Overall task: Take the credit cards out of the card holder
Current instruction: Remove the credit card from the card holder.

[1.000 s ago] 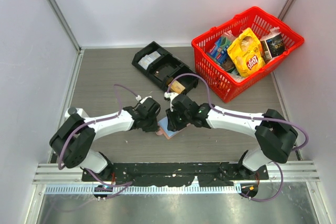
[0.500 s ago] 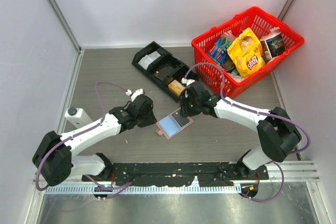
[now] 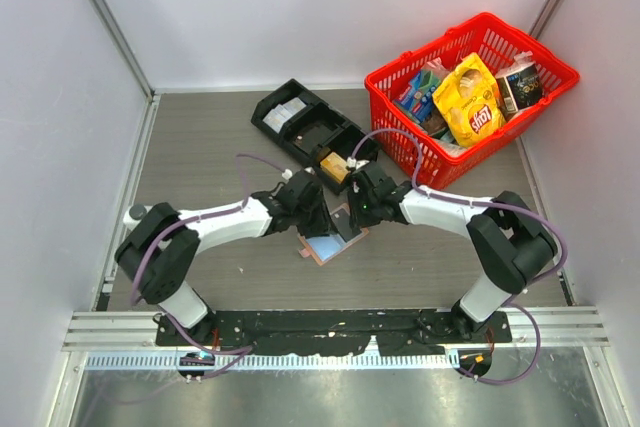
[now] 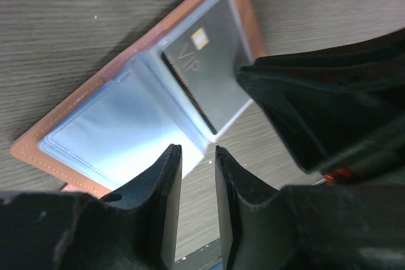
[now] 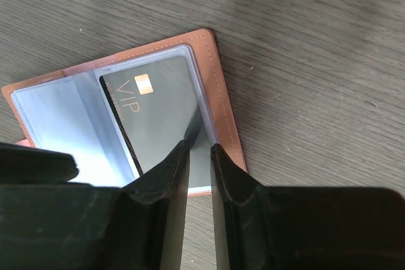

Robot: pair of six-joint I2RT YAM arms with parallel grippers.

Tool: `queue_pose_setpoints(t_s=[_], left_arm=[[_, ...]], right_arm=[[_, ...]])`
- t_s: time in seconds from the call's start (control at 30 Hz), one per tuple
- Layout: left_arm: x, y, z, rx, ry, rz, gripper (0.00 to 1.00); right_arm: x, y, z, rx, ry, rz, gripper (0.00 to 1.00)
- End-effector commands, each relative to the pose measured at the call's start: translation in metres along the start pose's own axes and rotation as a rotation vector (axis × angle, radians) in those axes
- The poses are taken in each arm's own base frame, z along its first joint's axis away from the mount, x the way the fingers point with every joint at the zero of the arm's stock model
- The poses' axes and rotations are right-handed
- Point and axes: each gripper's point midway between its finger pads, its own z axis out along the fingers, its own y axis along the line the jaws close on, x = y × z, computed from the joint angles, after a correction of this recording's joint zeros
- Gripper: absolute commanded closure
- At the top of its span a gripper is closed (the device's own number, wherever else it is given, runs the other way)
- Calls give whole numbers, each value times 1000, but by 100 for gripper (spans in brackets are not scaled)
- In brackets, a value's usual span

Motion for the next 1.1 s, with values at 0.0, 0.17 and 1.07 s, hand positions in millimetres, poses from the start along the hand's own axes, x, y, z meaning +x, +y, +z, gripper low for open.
queue_pose_setpoints(t_s=[0.0,0.17,1.07], left_arm=[[18,7,15,1,76,7,70],[30,58,19,-177,89,56,74],[-25,-21,-16,69,-132,-64,65]], right_arm=[[-1,4,0,-34,-21,19,76],[12,9,-8,-64,5,70,78],[-31,5,-12,-102,-112,63,69]])
